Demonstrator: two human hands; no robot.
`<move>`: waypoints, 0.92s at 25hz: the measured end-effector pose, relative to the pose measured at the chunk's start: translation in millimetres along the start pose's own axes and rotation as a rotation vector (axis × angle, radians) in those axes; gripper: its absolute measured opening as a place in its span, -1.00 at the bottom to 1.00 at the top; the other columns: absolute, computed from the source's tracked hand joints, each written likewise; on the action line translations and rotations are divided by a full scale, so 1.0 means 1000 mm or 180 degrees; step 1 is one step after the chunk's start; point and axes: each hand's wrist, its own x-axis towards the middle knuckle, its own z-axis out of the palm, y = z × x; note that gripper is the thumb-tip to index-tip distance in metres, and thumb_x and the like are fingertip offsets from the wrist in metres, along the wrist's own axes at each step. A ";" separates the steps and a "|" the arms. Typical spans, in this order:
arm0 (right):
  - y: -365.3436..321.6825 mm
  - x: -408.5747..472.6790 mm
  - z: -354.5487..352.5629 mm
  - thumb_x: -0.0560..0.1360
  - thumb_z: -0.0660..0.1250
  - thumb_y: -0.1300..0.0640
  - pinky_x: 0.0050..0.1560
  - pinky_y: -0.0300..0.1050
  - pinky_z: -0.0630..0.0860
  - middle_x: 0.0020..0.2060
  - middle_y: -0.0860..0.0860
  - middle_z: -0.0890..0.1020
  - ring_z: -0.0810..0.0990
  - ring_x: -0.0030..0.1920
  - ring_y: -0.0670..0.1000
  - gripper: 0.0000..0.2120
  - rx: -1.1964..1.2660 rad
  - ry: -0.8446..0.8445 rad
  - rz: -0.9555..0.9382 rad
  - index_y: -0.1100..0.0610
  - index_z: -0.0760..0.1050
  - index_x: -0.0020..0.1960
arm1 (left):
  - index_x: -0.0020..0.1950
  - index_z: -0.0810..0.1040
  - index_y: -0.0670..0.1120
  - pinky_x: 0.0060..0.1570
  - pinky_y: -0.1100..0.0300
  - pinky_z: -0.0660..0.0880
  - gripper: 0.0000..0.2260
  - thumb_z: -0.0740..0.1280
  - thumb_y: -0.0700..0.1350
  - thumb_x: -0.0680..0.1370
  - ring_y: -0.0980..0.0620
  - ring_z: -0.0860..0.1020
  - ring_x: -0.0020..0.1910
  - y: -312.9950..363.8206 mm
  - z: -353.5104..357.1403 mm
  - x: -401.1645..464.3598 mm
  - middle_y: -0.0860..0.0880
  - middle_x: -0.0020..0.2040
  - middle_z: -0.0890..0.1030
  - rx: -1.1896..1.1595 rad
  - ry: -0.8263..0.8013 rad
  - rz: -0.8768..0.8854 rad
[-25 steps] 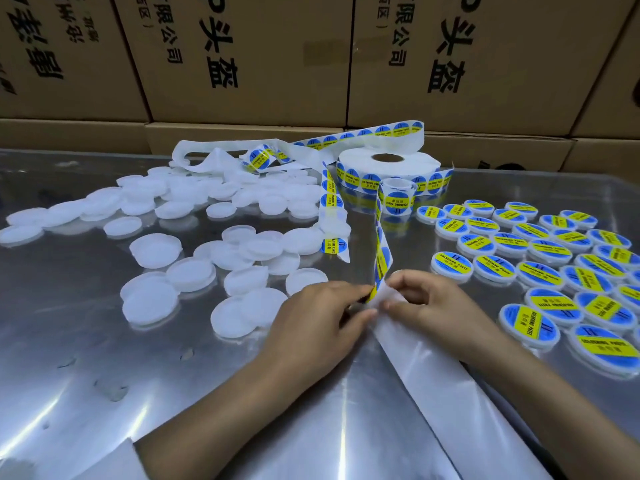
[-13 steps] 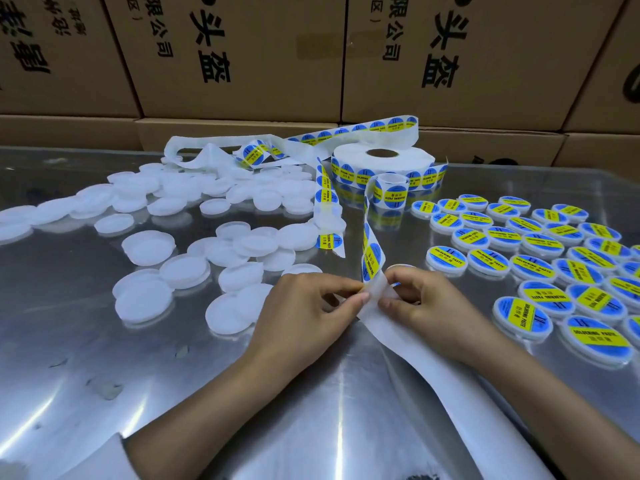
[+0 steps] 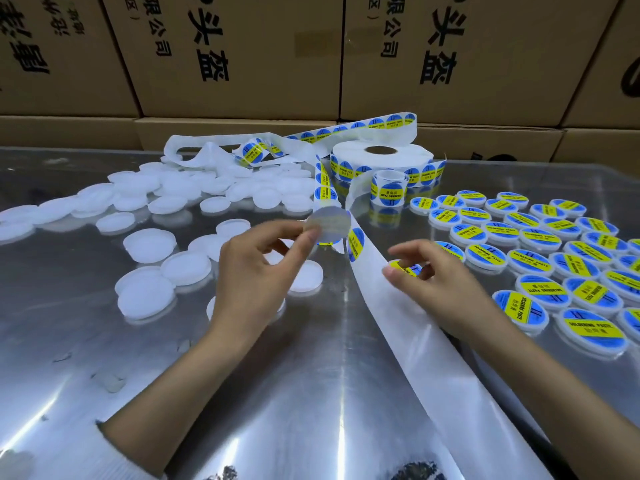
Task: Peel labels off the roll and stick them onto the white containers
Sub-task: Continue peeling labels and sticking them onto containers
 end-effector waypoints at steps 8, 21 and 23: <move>-0.025 -0.015 0.002 0.31 0.08 -0.36 0.35 -0.24 0.12 0.07 -0.45 0.48 0.26 0.33 -0.30 -0.57 0.0387 -0.0983 0.0080 -0.19 0.65 -0.27 | 0.06 0.65 -0.06 -0.09 0.09 0.51 -0.67 0.40 0.12 0.41 0.08 0.55 -0.03 -0.001 0.009 -0.011 0.01 -0.03 0.61 0.0431 -0.0886 0.1099; -0.023 -0.011 -0.005 0.20 0.40 -0.09 0.18 -0.29 0.39 0.17 -0.12 0.59 0.51 0.19 -0.28 -0.74 0.1659 -0.0315 0.0180 0.06 0.64 -0.22 | 0.24 0.51 0.04 0.14 0.13 0.38 -0.52 0.42 0.22 0.40 0.03 0.46 0.15 -0.020 0.003 -0.009 0.08 0.17 0.53 0.1690 -0.1412 0.0152; -0.025 -0.011 -0.006 0.22 0.39 -0.07 0.05 -0.46 0.41 0.15 -0.13 0.60 0.54 0.15 -0.30 -0.73 0.1760 -0.0129 0.0141 0.07 0.64 -0.18 | 0.18 0.55 0.05 0.09 0.13 0.38 -0.63 0.35 0.20 0.46 0.03 0.46 0.13 -0.025 0.002 -0.008 0.09 0.14 0.54 0.2075 -0.1461 -0.0165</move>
